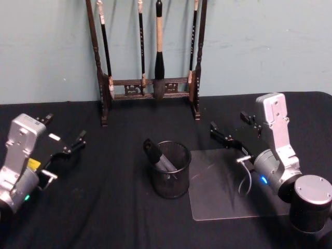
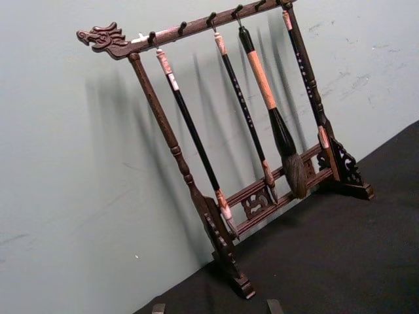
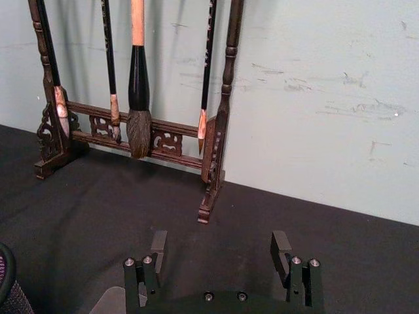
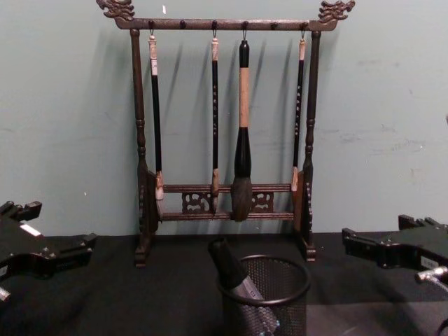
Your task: Pick up the water-based marker from the table and place it into the pen holder.
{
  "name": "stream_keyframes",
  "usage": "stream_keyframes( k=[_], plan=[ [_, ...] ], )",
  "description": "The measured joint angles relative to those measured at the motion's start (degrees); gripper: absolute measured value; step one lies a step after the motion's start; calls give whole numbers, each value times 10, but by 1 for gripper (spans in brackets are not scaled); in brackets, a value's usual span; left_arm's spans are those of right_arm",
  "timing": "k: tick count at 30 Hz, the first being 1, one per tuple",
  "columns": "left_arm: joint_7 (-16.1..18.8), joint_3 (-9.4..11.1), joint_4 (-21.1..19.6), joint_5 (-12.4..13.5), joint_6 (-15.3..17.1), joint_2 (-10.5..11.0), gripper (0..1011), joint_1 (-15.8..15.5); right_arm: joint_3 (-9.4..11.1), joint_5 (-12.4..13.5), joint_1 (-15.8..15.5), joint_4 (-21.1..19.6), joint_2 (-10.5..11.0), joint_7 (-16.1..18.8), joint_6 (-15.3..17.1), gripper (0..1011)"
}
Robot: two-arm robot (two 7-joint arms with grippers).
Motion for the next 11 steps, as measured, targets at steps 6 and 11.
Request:
stream_keyframes(
  k=[6,11],
  plan=[
    [0,0,0,0,0,0,1001,0,0,0,0,0,0,0,0,1002],
    [0,0,0,0,0,0,1001,0,0,0,0,0,0,0,0,1002]
  ],
)
